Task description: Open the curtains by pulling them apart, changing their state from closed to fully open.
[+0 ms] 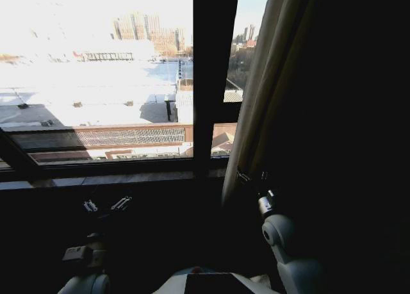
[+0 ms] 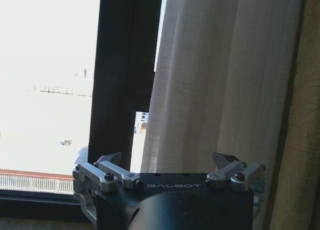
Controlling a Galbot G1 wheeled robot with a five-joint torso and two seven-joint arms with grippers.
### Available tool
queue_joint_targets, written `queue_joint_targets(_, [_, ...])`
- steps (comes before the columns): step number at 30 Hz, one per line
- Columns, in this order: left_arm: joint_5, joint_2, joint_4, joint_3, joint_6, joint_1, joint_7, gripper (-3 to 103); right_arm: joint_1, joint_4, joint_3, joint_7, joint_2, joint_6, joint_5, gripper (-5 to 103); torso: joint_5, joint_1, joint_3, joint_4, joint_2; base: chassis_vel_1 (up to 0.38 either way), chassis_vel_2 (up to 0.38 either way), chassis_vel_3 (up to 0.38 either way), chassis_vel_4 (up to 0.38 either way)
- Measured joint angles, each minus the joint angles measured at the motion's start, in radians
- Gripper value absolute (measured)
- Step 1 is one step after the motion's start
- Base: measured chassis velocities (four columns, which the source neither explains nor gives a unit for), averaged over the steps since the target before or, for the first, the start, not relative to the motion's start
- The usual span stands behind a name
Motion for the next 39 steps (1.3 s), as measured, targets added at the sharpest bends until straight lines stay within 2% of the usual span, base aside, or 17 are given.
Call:
queue_joint_targets(6, [-0.014,0.0,-0.015,-0.007,0.032,0.01,0.006,100,-0.01,0.003,-0.019,0.002,0.012,0.005,-0.026,100,0.0002,0.0,0.0,0.0,0.0,0.055,0.053,-0.05,-0.06])
queue_joint_targets(14, [-0.01,0.0,-0.015,-0.007,0.035,0.009,0.017,100,0.003,0.009,-0.021,-0.002,0.005,0.003,-0.026,100,-0.0005,0.0,0.0,-0.0001,0.0,0.176,0.172,-0.173,-0.186])
queue_joint_targets(39, [-0.007,0.0,-0.032,-0.016,0.032,0.02,0.019,100,-0.02,0.012,-0.047,-0.021,0.01,0.002,-0.036,100,0.0002,0.0,0.0,-0.0001,0.0,0.326,0.336,-0.346,-0.332])
